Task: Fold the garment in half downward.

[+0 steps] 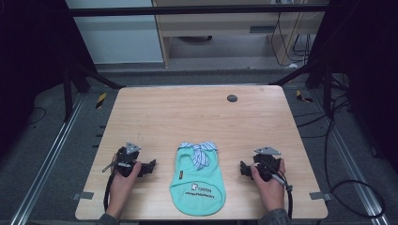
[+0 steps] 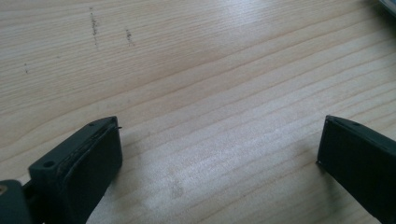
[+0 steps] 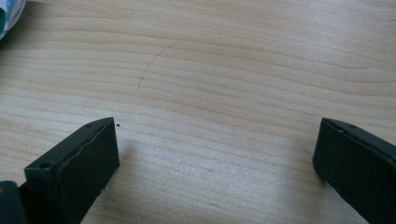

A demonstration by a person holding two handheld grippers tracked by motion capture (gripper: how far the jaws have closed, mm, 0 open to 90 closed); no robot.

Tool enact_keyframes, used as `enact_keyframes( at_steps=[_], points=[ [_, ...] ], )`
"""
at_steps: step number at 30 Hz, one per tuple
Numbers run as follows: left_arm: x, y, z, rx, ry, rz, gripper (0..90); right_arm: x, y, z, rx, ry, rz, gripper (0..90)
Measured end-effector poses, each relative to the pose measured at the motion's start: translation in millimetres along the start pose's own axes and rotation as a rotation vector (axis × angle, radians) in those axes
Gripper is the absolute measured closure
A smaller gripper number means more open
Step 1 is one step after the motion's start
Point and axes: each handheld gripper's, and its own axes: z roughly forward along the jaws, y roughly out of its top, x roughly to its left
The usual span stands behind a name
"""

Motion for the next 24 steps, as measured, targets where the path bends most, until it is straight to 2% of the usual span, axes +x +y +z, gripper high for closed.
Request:
enact_keyframes(
  at_steps=[8,24],
  points=[
    [-2.1,-6.5,-6.2,-0.001,-0.014,0.014,0.0,1.4,-2.2,-2.4,0.0,0.01,-0.009,0.4],
    [-1.0,-6.4,-6.1,-0.002,-0.025,0.025,0.0,1.4,-2.2,-2.3,0.001,0.012,-0.009,0.2]
  ],
)
